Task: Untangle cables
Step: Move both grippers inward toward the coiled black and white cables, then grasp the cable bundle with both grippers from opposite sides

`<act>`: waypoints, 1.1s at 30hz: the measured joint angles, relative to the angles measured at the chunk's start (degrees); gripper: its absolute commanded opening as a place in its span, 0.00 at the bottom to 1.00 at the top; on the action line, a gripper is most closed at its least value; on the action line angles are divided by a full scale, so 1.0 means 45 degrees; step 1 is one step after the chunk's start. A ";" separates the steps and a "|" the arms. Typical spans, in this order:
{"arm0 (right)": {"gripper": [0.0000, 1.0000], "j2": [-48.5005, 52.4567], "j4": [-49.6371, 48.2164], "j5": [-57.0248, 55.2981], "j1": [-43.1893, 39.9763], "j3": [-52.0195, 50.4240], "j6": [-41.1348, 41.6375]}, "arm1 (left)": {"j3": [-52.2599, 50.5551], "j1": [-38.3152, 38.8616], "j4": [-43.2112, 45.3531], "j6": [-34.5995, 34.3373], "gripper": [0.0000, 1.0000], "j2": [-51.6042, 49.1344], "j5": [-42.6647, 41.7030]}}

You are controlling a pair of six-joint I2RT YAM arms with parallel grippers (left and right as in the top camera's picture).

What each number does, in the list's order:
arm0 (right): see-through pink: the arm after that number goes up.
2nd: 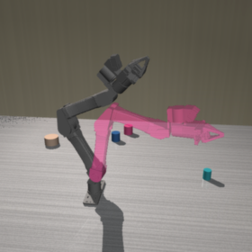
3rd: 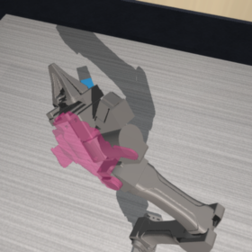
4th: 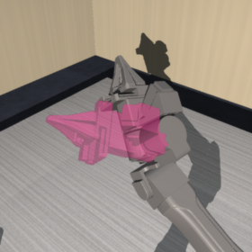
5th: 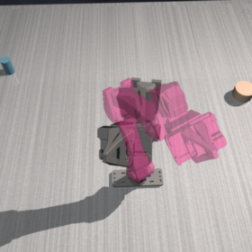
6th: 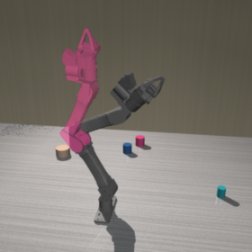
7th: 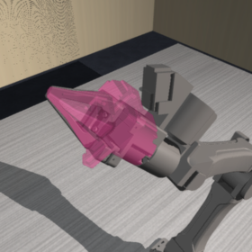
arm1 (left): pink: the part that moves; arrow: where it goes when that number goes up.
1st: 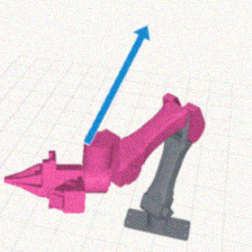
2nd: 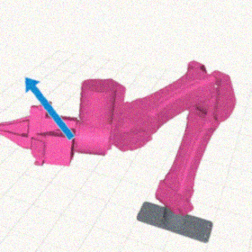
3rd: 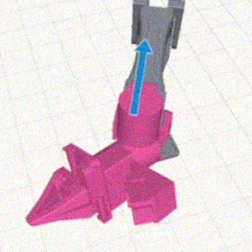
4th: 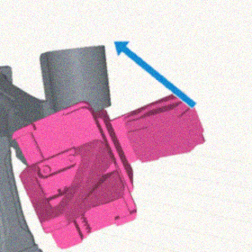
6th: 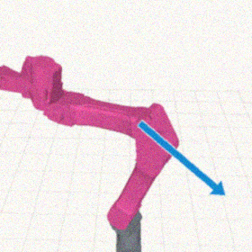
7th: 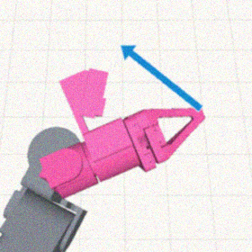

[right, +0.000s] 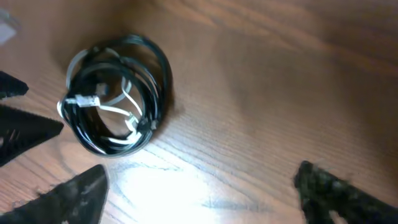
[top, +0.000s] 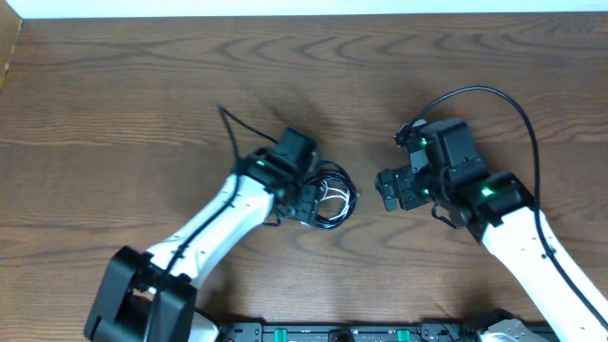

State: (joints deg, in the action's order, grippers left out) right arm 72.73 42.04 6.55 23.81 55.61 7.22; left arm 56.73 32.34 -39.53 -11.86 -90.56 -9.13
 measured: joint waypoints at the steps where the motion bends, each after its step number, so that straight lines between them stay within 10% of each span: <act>1: 0.86 0.0092 0.0058 0.0053 0.0005 0.0000 -0.0005 | -0.0005 0.0175 0.0102 0.0000 0.72 -0.0058 0.0010; 14: 0.91 0.0136 0.0092 0.0355 0.0010 0.0000 -0.0005 | 0.0000 0.0602 0.1545 -0.0034 0.66 -0.1423 0.1073; 18: 0.93 0.0136 0.0151 0.0355 0.0010 0.0000 -0.0005 | -0.0005 0.0602 0.2098 -0.0068 0.52 -0.2025 0.1263; 21: 0.94 0.0136 0.0185 0.0350 0.0010 0.0000 -0.0010 | -0.0005 0.0602 0.2317 -0.0019 0.22 -0.2288 0.1379; 33: 0.93 0.0136 0.0194 0.0185 0.0010 0.0000 -0.0015 | -0.0005 0.0602 0.1865 -0.0044 0.07 -0.1020 0.1394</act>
State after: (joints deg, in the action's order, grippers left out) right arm 73.34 42.92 7.38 23.86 55.61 7.16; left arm 56.71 35.05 -31.14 -12.05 -95.15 -2.85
